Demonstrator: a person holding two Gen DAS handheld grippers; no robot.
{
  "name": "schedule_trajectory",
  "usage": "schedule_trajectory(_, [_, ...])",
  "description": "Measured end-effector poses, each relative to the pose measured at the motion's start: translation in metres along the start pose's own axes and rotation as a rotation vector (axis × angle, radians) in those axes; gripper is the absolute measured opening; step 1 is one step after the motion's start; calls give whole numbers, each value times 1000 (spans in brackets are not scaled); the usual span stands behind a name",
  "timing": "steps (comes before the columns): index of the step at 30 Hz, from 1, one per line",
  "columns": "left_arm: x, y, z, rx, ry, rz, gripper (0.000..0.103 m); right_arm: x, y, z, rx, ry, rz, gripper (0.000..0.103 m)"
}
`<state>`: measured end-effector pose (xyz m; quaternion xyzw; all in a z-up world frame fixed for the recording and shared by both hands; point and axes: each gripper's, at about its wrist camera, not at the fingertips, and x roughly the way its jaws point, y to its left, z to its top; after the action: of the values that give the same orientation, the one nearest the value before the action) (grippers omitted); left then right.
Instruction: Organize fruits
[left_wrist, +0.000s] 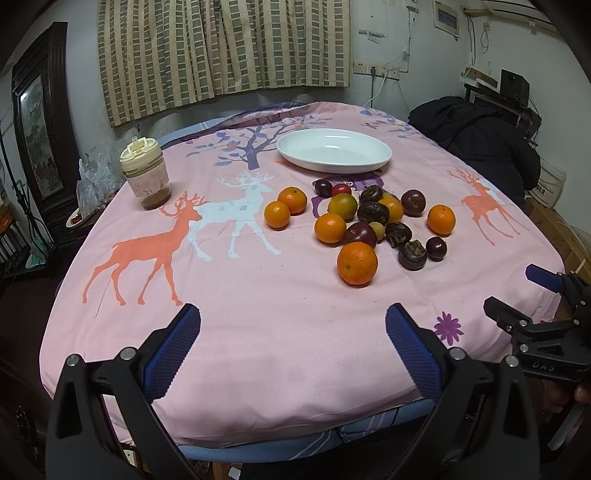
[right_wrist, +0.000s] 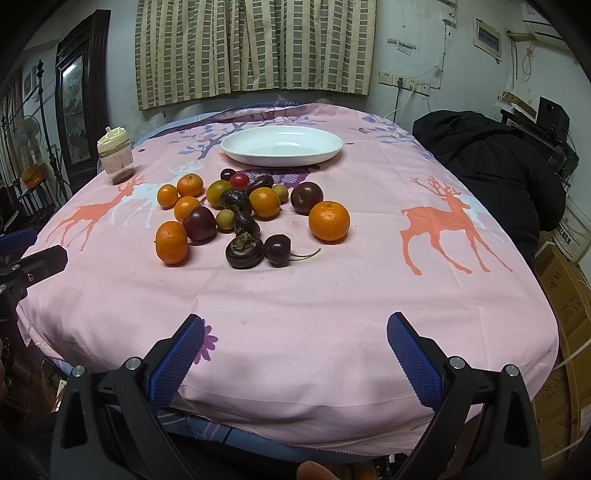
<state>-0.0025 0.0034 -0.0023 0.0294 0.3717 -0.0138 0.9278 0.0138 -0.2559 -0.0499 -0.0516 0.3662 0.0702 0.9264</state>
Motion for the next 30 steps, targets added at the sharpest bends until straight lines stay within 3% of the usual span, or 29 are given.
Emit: schedule_trajectory(30, [1,5,-4,-3,6,1,98,0,3,-1,-1,0,0,99])
